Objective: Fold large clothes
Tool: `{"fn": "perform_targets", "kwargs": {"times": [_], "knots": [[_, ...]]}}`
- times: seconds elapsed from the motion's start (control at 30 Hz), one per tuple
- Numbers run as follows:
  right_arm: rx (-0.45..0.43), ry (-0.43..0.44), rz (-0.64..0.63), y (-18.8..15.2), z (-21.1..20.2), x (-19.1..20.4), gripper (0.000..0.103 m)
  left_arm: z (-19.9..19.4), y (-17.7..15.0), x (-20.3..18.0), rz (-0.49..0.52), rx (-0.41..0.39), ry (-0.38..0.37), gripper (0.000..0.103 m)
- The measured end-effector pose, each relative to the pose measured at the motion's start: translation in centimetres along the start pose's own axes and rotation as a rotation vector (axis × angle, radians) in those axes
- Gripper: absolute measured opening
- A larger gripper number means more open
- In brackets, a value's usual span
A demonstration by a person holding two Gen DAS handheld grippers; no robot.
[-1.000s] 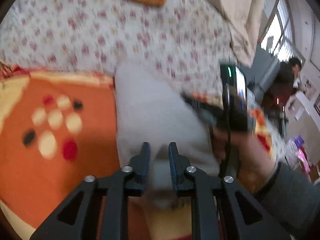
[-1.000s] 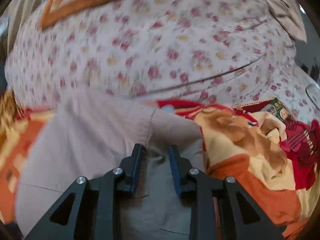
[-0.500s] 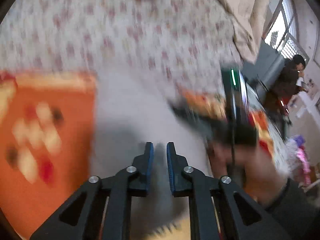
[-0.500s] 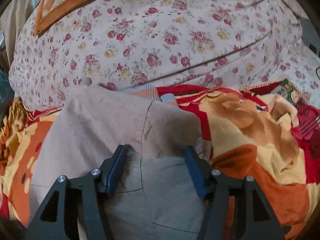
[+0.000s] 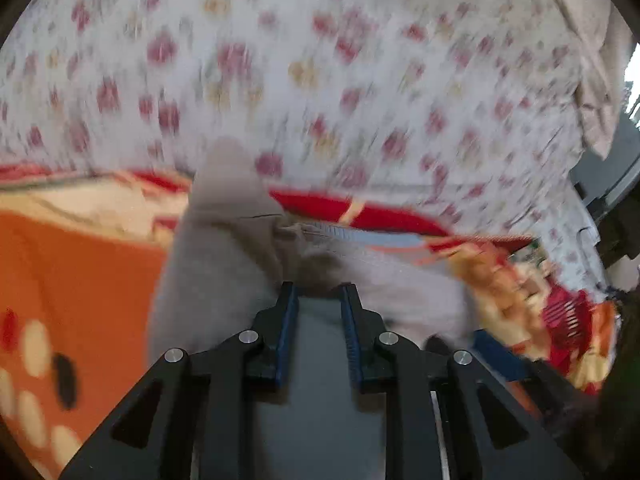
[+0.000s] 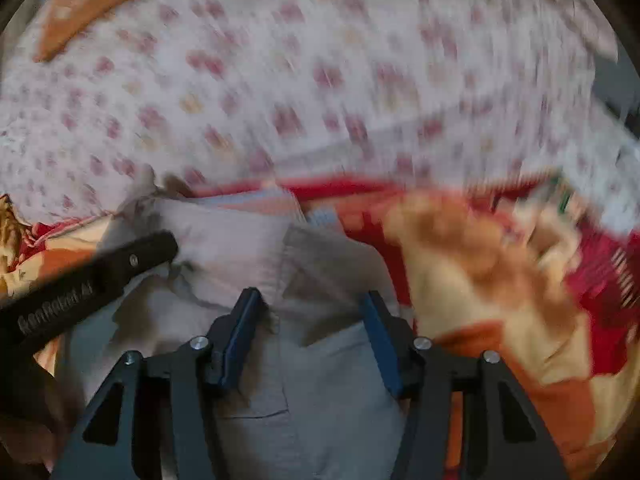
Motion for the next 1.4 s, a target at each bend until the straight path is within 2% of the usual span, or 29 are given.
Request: {"fn": "perform_targets", "kwargs": {"times": [0.07,0.23,0.3,0.33,0.37,0.4,0.43,0.47,0.53,0.63,0.7,0.77,0.8,0.9,0.97,1.07,1.17,1.27,1.3,1.4], "knots": [[0.019,0.027,0.03,0.0,0.2,-0.5,0.061,-0.4,-0.1,0.1,-0.009,-0.046,-0.01,0.017],[0.013,0.038,0.036,-0.2,0.3,-0.8,0.065,-1.1,0.5,-0.7,-0.006,-0.005,-0.005,0.018],[-0.002,0.073,0.076,0.1,-0.4,-1.5,0.065,-3.3,1.6,-1.1,-0.035,-0.003,-0.064,0.022],[-0.007,0.082,0.109,0.3,-0.9,-2.2,0.065,-5.4,2.2,-1.3,-0.046,-0.028,-0.106,0.033],[-0.02,0.092,0.159,0.7,-1.8,-3.3,0.066,-7.1,2.5,-1.3,-0.041,-0.053,-0.121,0.049],[-0.042,0.109,0.202,1.2,-2.8,-4.3,0.066,-8.7,2.6,-1.1,-0.026,-0.076,-0.122,0.059],[-0.064,0.126,0.229,1.5,-3.8,-5.2,0.066,-10.5,2.2,-0.5,0.002,-0.099,-0.108,0.074],[-0.086,0.141,0.245,1.8,-4.9,-6.2,0.066,-11.0,1.8,0.0,0.018,-0.105,-0.099,0.076],[-0.125,0.162,0.252,1.9,-6.7,-8.0,0.067,-11.9,-0.2,2.1,0.009,-0.085,-0.071,0.076],[-0.136,0.239,0.227,0.7,-8.2,-9.9,0.07,-11.5,-3.5,4.3,-0.08,-0.028,-0.107,0.076],[-0.122,0.283,0.239,-0.2,-8.5,-11.0,0.071,-11.4,-5.2,4.7,-0.103,0.01,-0.123,0.076],[-0.108,0.316,0.275,-1.0,-8.3,-12.2,0.08,-11.9,-5.9,4.2,-0.084,0.004,-0.132,0.076],[-0.096,0.337,0.295,-1.3,-8.1,-12.5,0.081,-12.0,-6.0,3.7,-0.07,0.016,-0.14,0.076],[-0.046,0.485,0.372,-1.4,-7.2,-12.1,0.085,-11.7,-5.9,2.7,-0.074,0.022,-0.207,0.076],[0.031,0.588,0.386,-2.0,-6.1,-10.4,0.087,-10.6,-6.3,2.2,-0.068,0.044,-0.246,0.076],[0.175,0.592,0.361,-3.5,-3.6,-8.0,0.087,-9.7,-7.0,2.2,-0.034,0.032,-0.279,0.078],[0.209,0.543,0.29,-4.1,-2.2,-6.7,0.087,-9.1,-6.8,2.0,-0.008,0.042,-0.258,0.079],[0.293,0.64,0.247,-4.7,-1.6,-4.8,0.085,-8.9,-6.5,2.0,-0.02,0.072,-0.245,0.079],[0.301,0.653,0.222,-4.9,-1.6,-4.3,0.085,-9.0,-6.5,2.2,-0.031,0.074,-0.249,0.079],[0.253,0.647,0.15,-4.7,-2.2,-3.3,0.076,-8.9,-6.5,2.7,-0.068,0.073,-0.274,0.079]]}}
Point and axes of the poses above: each gripper's, at about its wrist camera, not at the fingertips, and z roughly the way its jaws point, x to its left, y to its top, the point moved 8 cm from there along z, roughly the way its jaws point, and after that the axes turned 15 degrees about -y, right-handed, at the moved point
